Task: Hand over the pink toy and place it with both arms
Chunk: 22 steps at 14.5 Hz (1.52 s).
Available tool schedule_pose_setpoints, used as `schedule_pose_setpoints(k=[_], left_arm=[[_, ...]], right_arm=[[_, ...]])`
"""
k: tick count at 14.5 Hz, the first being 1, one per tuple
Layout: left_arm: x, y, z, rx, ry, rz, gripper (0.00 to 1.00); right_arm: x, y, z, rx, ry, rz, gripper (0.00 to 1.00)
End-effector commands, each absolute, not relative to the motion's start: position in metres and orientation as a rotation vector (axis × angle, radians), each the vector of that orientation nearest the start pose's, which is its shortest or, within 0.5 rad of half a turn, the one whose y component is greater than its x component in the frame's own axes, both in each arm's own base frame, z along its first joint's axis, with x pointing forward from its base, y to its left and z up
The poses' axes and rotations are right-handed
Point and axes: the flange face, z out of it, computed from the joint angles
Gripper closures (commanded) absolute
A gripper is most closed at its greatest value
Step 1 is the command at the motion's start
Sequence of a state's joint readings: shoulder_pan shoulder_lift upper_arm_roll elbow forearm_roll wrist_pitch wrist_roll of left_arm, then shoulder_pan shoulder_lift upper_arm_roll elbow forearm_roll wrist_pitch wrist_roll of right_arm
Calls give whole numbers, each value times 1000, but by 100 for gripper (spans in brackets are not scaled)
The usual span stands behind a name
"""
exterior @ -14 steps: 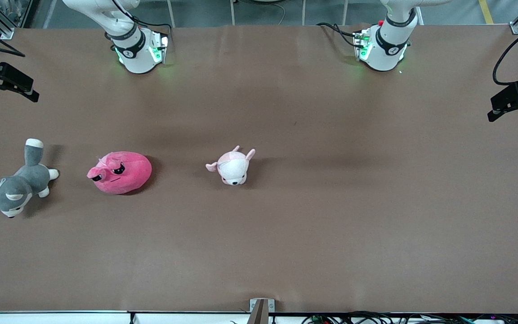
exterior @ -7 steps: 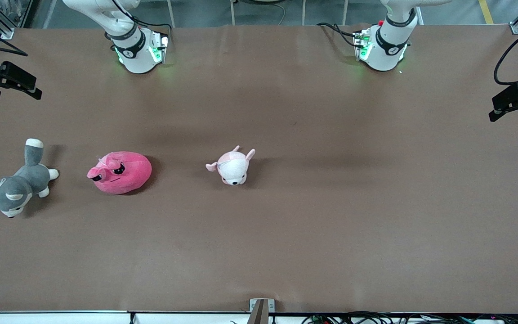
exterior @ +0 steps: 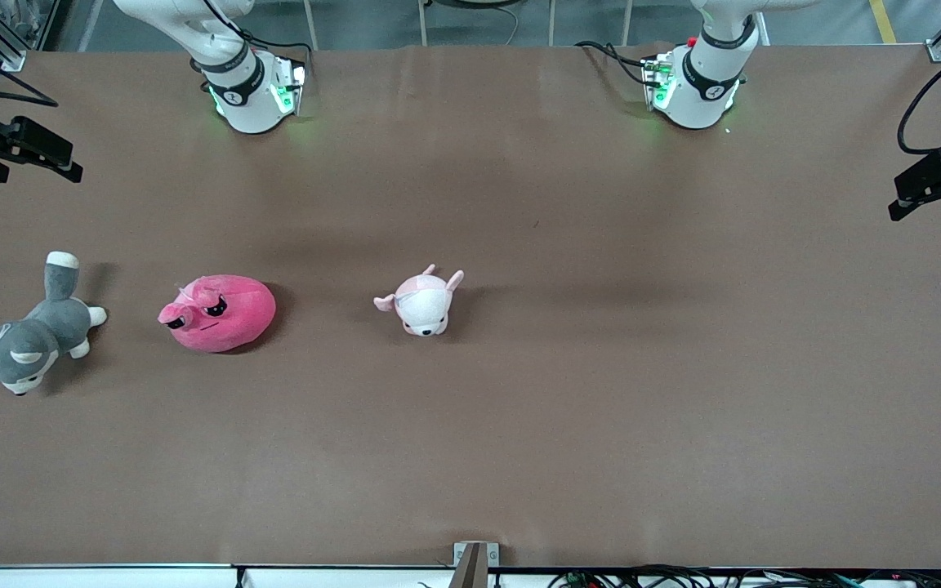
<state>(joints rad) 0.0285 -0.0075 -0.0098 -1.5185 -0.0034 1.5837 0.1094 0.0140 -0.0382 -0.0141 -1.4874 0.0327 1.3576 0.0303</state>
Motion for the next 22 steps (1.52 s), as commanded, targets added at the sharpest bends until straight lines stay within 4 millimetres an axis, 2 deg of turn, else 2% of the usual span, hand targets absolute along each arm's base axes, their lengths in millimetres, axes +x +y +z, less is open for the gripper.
schedule_pose_setpoints(k=[1,7,22], left_arm=[[553,9,660,-3150,45,-117,0],[554,10,659,-3154,20,-122,0],[555,0,657,-3155,44,-112,0]], right_arm=[[508,2,668,-3120,55,127,0],[504,2,674,-3115,48,108,0],[507,2,678,-3121,17,58,0]])
